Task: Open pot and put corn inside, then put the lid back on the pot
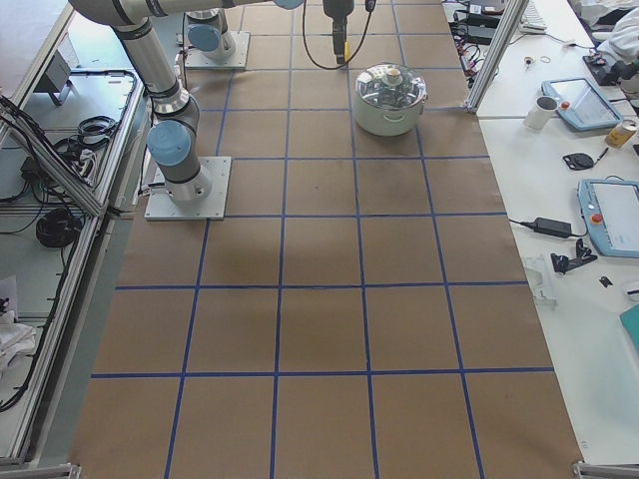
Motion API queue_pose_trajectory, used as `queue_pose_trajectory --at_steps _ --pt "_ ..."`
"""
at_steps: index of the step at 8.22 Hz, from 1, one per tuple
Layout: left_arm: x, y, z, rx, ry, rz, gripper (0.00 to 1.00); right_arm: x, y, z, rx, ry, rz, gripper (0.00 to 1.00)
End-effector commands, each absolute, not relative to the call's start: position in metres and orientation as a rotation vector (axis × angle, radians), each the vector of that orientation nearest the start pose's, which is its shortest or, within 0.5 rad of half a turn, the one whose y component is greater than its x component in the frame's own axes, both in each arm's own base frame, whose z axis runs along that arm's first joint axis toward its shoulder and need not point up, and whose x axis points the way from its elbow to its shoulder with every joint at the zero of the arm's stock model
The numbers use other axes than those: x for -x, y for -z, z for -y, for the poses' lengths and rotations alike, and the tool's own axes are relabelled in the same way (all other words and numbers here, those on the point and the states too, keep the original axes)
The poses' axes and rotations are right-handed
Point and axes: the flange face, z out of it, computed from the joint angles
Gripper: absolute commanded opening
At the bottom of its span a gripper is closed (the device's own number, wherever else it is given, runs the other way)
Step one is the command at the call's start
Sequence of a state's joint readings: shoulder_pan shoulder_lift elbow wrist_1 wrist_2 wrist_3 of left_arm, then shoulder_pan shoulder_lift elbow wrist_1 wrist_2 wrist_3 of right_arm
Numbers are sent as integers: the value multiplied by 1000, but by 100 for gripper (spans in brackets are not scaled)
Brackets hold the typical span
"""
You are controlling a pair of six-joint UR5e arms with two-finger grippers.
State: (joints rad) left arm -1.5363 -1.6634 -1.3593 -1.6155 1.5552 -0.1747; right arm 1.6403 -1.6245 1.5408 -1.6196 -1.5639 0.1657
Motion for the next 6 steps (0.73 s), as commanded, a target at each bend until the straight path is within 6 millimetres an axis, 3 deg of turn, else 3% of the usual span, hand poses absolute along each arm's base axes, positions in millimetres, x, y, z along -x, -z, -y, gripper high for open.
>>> queue_pose_trajectory --at_steps 1,2,4,6 --pt "61 -499 543 930 -15 -3016 100 -167 -534 469 -148 205 -3116 100" --pt "40 -485 541 1007 -59 -2981 100 -167 -533 469 -151 191 -3118 100" --pt "21 -451 545 1079 -143 -2938 100 -165 -528 474 -154 144 -3125 100" --pt "-3 -415 561 1493 -31 -2764 100 -168 -521 509 -134 145 -3185 100"
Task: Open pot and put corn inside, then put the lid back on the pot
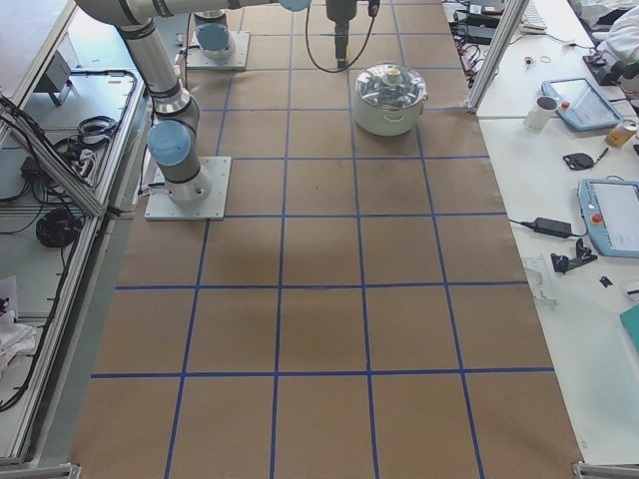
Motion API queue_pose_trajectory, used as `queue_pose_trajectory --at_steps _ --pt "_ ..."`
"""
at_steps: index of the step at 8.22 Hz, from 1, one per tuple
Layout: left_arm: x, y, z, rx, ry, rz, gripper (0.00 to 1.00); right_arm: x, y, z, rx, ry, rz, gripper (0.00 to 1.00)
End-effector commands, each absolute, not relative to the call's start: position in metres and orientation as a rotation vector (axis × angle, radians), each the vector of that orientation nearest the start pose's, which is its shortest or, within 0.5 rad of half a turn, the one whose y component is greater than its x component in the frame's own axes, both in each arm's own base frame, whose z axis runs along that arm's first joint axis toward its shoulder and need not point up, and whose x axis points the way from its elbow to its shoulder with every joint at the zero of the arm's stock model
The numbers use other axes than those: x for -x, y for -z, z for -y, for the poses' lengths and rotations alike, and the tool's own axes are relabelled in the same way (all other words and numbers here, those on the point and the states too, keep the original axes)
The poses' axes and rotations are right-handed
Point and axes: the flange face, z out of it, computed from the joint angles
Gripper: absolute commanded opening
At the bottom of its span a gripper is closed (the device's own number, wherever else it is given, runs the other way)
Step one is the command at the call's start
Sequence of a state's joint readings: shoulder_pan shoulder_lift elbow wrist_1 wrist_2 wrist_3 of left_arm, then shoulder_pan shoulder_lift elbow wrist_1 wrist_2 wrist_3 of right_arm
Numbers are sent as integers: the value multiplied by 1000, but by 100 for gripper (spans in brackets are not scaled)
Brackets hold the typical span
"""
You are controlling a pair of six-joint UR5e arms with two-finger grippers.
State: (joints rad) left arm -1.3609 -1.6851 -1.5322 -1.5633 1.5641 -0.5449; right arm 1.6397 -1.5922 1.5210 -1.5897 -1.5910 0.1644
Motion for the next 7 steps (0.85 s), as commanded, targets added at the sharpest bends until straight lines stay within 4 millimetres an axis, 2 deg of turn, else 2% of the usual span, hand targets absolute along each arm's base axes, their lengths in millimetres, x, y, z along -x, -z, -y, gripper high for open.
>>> queue_pose_trajectory --at_steps 1,2,3,4,6,7 --pt "-9 -406 563 1561 8 -2737 100 -181 -516 543 -105 166 -3179 100" --pt "-9 -400 563 1624 -14 -2706 100 -206 -501 575 -66 197 -3167 100" --pt "-10 -389 565 1754 -54 -2597 100 -228 -483 599 -76 254 -3149 100" --pt "-11 -383 568 1879 -66 -2500 100 -240 -464 614 -144 280 -3130 100" --pt "-11 -377 570 1898 -73 -2482 100 -290 -429 624 -209 332 -3095 100" --pt "-13 -367 574 1906 -97 -2469 100 -319 -409 624 -196 338 -3092 100"
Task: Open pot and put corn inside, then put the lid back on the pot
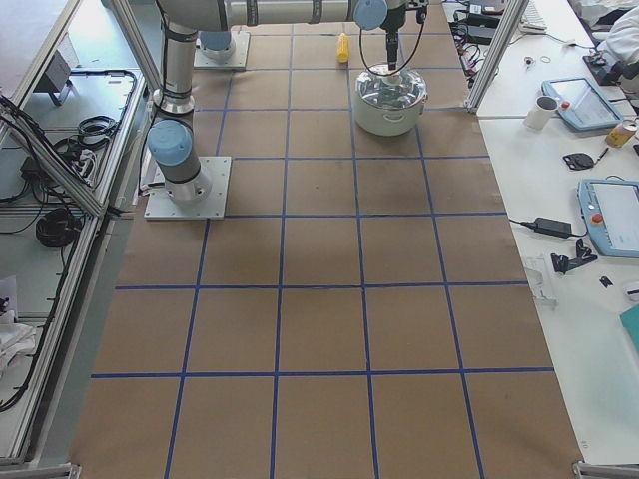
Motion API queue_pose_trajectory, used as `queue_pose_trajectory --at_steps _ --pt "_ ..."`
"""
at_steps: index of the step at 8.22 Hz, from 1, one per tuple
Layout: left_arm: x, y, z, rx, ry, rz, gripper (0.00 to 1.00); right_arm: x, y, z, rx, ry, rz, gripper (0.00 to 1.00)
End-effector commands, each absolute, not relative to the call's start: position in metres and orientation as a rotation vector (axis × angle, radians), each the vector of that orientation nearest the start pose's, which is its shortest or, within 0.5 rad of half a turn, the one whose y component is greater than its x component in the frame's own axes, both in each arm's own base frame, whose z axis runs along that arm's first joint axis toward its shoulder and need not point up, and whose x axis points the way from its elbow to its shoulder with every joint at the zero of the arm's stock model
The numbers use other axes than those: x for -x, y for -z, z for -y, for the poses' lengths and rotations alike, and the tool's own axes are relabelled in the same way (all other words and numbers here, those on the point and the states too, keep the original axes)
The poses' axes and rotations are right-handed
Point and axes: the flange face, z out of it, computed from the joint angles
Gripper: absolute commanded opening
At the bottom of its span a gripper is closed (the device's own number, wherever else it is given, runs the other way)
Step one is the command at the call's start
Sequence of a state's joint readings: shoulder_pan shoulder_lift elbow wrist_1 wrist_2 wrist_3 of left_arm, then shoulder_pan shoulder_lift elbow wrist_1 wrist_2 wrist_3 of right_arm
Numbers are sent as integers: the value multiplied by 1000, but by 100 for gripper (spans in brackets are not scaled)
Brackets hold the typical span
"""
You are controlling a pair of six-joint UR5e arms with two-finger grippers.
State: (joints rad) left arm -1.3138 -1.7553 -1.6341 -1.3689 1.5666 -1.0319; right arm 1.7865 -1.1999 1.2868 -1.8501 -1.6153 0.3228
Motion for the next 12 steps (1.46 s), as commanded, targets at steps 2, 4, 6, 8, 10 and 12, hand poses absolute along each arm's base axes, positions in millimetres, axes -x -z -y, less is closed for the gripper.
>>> queue_pose_trajectory --at_steps 2,4,6,8,10,12 --pt "-14 -341 583 1934 -166 -2430 100 -333 -377 634 -199 331 -3097 100" --pt "-11 -322 575 1964 -221 -2383 100 -333 -364 639 -171 312 -3109 100" --pt "-10 -312 571 1987 -249 -2347 100 -333 -357 644 -176 337 -3102 100" --pt "-11 -307 574 2042 -237 -2296 100 -333 -350 645 -184 337 -3104 99" --pt "-10 -295 570 2036 -271 -2285 100 -332 -348 646 -188 351 -3116 98" --pt "-10 -280 572 2051 -242 -2287 100 -332 -347 647 -195 352 -3116 95"
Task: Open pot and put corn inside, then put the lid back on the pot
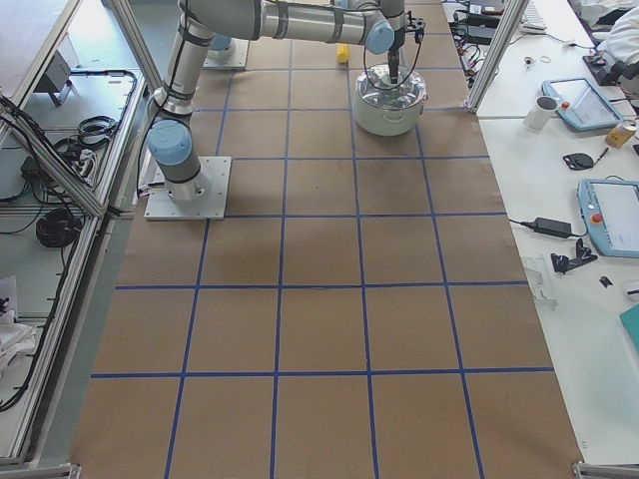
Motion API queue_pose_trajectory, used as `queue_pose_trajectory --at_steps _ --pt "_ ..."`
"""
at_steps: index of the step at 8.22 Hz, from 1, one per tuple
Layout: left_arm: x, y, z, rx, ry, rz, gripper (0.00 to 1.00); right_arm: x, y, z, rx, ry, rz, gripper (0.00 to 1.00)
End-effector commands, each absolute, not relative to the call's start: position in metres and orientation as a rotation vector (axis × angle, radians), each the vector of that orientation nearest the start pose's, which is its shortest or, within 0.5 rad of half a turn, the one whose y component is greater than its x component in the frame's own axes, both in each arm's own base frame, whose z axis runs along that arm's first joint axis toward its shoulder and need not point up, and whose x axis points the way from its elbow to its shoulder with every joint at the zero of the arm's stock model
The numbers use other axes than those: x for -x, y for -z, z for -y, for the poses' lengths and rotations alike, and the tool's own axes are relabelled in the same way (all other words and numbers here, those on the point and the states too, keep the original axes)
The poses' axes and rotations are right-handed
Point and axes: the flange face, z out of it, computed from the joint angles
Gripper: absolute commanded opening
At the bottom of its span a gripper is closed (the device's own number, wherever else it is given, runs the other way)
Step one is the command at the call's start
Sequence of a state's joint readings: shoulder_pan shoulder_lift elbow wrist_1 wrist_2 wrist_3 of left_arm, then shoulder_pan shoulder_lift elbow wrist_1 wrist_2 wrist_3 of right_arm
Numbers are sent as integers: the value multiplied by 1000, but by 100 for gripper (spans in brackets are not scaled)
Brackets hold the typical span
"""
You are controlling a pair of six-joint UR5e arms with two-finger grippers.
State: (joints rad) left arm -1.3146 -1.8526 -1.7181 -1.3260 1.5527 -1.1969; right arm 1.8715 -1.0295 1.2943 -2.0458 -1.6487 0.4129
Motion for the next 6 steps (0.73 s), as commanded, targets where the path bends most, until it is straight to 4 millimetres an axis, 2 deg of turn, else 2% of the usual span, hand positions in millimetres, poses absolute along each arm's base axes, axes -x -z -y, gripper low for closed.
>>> queue_pose_trajectory --at_steps 1,2,6 --pt "-10 -278 571 2052 -250 -2281 100 -332 -347 647 -195 352 -3116 92" --pt "-10 -277 571 2052 -253 -2282 100 -332 -347 647 -190 351 -3116 85" --pt "-1 -244 550 2070 -356 -2243 100 -333 -346 647 -181 344 -3111 52"
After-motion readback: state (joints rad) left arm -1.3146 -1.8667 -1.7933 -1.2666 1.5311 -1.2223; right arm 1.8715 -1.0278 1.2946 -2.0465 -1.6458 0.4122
